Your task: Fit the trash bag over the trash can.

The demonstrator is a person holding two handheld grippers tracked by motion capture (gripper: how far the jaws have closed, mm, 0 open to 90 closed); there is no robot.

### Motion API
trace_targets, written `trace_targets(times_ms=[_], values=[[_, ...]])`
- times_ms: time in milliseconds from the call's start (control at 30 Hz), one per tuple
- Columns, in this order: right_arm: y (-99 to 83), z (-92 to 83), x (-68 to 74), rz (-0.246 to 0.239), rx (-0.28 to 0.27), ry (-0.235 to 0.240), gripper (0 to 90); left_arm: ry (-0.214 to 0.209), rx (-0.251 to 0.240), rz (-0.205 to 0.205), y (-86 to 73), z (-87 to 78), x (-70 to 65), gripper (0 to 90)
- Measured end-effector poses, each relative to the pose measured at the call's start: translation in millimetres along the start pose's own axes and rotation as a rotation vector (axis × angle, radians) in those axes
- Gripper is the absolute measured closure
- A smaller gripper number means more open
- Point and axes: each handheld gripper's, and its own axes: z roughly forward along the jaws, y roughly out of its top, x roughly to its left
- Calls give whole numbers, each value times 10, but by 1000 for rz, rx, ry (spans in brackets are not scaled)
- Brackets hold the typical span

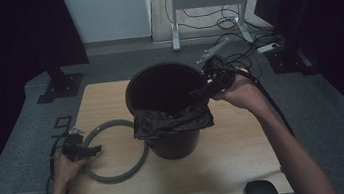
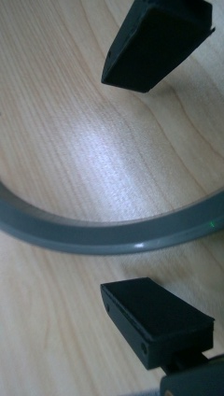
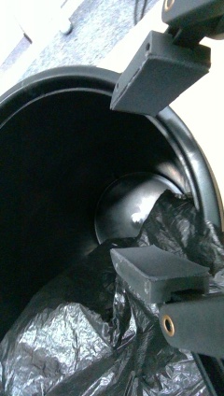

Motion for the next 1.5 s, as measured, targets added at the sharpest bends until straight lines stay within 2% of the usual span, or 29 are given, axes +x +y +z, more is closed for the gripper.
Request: trace_targets(times_ms=[167, 333, 500, 633, 800, 1000, 1333, 1500], values=[[10, 39, 39, -36, -19, 25, 236, -23, -17, 30, 178, -195, -45, 38], [14, 62, 86, -65, -47, 57, 253, -98, -27, 63, 376, -410, -153, 26], [-3, 93, 122, -78, -60, 85, 263, -141, -33, 129, 529, -602, -314, 38], [-19, 96, 146, -81, -69, 104, 273, -156, -43, 179, 646, -759, -440, 48], [-18, 72, 195, -90, -85, 137, 307, -194, -74, 233, 830, -993, -573, 79], [-15, 47, 274, -96, -96, 184, 356, -256, -105, 308, 1075, -1281, -828, 119], [5, -13, 414, -129, -99, 235, 421, -324, -133, 443, 1464, -1665, -1272, 137], [38, -20, 519, -152, -105, 276, 441, -363, -151, 503, 1617, -1790, -1499, 140]])
